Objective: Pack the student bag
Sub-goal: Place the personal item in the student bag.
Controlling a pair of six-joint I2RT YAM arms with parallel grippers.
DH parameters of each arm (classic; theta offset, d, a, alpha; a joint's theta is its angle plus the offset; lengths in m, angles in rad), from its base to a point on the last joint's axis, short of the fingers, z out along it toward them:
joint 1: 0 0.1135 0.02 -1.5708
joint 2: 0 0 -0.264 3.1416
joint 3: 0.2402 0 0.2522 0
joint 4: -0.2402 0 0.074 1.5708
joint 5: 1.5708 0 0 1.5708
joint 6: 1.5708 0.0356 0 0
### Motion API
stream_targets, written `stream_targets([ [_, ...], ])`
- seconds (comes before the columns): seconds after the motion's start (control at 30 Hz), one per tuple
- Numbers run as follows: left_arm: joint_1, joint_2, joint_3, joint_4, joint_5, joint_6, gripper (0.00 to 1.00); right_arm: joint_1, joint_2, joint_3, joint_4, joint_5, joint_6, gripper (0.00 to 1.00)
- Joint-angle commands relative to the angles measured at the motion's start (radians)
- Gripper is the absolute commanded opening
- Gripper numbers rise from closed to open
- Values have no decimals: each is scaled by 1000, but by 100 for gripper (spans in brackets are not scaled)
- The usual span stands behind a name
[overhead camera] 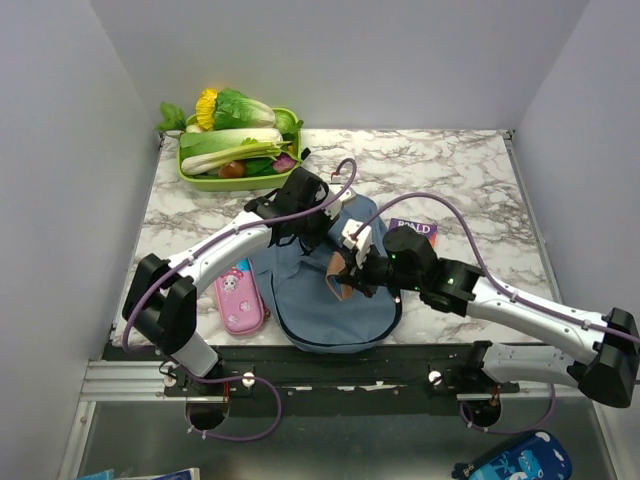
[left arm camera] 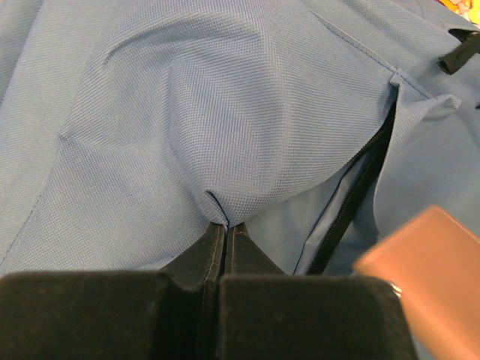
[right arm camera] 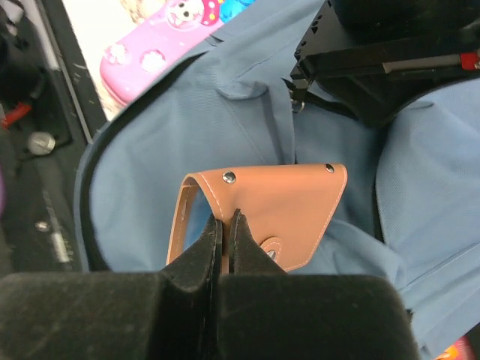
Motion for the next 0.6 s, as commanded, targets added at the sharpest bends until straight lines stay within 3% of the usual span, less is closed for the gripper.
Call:
stream_targets([
  [0.0, 1, 2, 40, -46, 153, -5, 0, 8, 38, -1, 90, -59, -241, 1],
  [0.23, 6, 25, 71, -110, 219, 39, 0, 8, 96, 10, 97, -129, -404, 1],
  [0.4, 10, 28, 92, -127, 239, 59, 0, 8, 194, 55, 8, -228, -450, 1],
  [0.57, 10, 21, 105, -153, 239, 88, 0, 11, 281, 97, -76, -203, -491, 1],
])
